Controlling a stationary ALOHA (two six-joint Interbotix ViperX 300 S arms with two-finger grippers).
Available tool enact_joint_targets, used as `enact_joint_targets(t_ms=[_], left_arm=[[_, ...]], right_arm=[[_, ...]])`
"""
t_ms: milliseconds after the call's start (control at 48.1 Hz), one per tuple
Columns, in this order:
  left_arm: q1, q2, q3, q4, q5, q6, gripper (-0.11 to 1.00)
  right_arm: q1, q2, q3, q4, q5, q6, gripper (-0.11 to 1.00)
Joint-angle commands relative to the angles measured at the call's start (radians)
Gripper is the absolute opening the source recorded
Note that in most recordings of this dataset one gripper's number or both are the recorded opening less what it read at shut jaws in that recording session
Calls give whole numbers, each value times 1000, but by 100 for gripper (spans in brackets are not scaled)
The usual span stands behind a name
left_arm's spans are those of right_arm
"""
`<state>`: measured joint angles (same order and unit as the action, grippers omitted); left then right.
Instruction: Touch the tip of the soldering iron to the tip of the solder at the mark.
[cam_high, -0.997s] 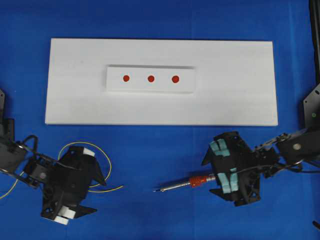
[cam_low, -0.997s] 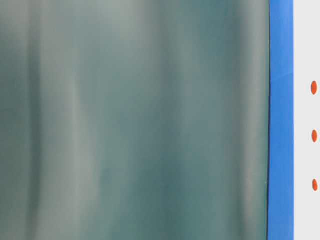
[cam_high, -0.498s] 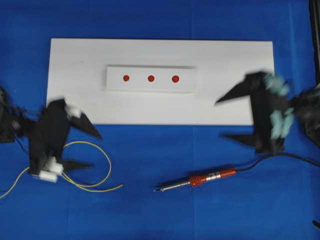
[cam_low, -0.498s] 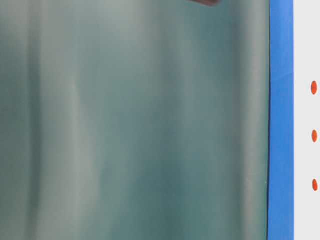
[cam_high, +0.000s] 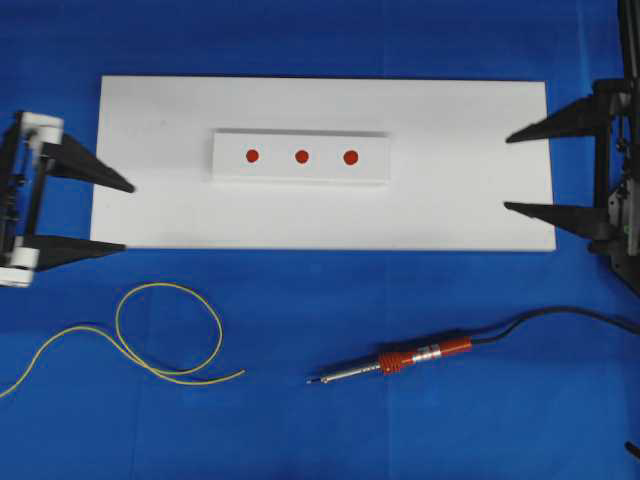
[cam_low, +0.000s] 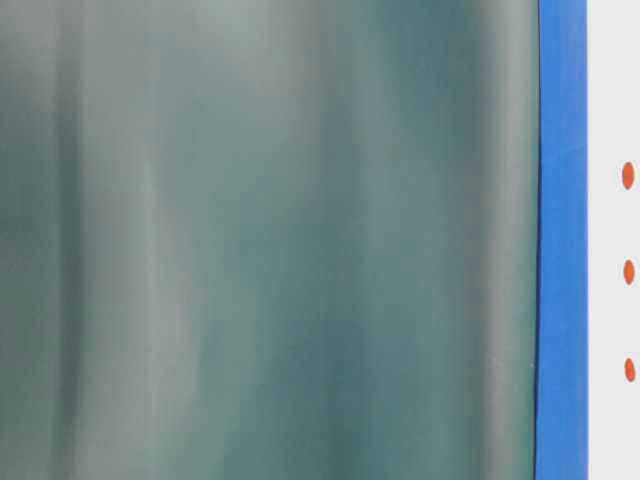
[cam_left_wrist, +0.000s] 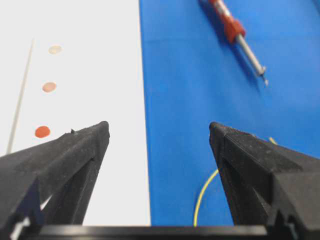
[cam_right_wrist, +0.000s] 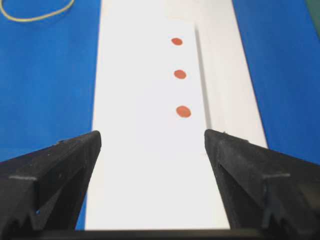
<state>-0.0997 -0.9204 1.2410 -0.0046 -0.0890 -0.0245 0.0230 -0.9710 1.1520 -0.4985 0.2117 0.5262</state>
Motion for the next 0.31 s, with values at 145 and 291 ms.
enact_joint_targets(t_ms=[145, 291], left_arm=[[15, -130, 71, 3, 14, 3, 76], [43, -163, 100, 3, 41, 3, 76]], right_arm=[[-38, -18, 44, -2, -40, 9, 79], [-63, 2, 64, 2, -60, 9, 79]])
